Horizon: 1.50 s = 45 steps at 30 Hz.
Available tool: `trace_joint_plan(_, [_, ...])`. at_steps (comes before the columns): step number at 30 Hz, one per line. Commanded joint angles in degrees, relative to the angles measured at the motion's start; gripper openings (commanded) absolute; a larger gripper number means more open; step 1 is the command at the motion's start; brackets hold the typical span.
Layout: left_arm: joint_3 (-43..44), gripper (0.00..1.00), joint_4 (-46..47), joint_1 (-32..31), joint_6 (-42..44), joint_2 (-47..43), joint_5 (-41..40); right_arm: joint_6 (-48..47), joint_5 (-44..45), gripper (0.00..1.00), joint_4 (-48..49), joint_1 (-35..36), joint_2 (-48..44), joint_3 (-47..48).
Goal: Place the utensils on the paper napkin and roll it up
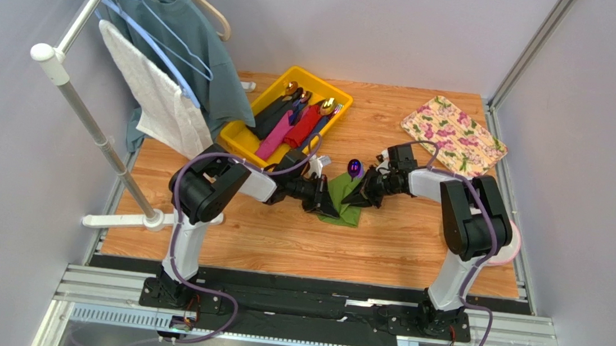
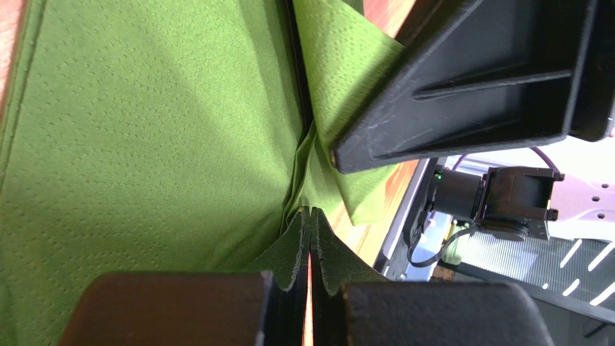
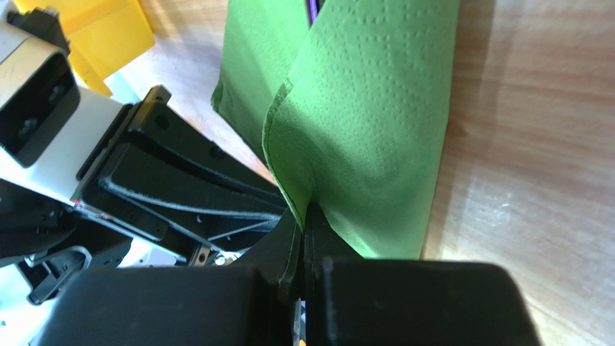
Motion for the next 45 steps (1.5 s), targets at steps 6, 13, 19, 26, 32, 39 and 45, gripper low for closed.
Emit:
trace_joint_plan(6, [-1.97, 0.11, 3.78, 0.07, 1.14, -3.71, 2.17, 2.62, 1.46, 0.11, 4.96, 0.40, 2.81, 1.18])
trace_joint_plan(13, [-7.34, 0.21, 5.37, 2.62, -0.27, -9.94, 3.23, 2.80, 0.67, 0.52, 5.49, 0.57, 2.90, 1.18])
trace_joint_plan(19, [-9.45, 0.27, 3.18, 5.69, 0.35, -15.58, 4.11, 2.44, -0.65, 0.58, 5.93, 1.63, 2.02, 1.09])
trace_joint_plan(26, [-7.00, 0.44, -2.36, 7.11, 1.58, -16.37, 0.78, 1.57, -0.74, 0.71, 5.67, 2.24, 1.84, 0.92])
trace_joint_plan(32, [-2.17, 0.46, -8.06, 7.46, 3.77, -14.09, -3.53, 1.13, -0.39, 0.69, 5.05, 2.16, 1.93, 0.74])
trace_joint_plan(39, [0.66, 0.46, -8.87, 6.50, 4.48, -11.63, -4.07, 1.83, -0.65, 0.68, 4.87, 2.24, 2.46, 0.74])
trace_joint_plan(45, [0.74, 0.45, -6.85, 6.14, 2.11, -9.61, -5.21, 2.09, -0.21, 0.41, 4.87, 2.16, 2.11, 0.57])
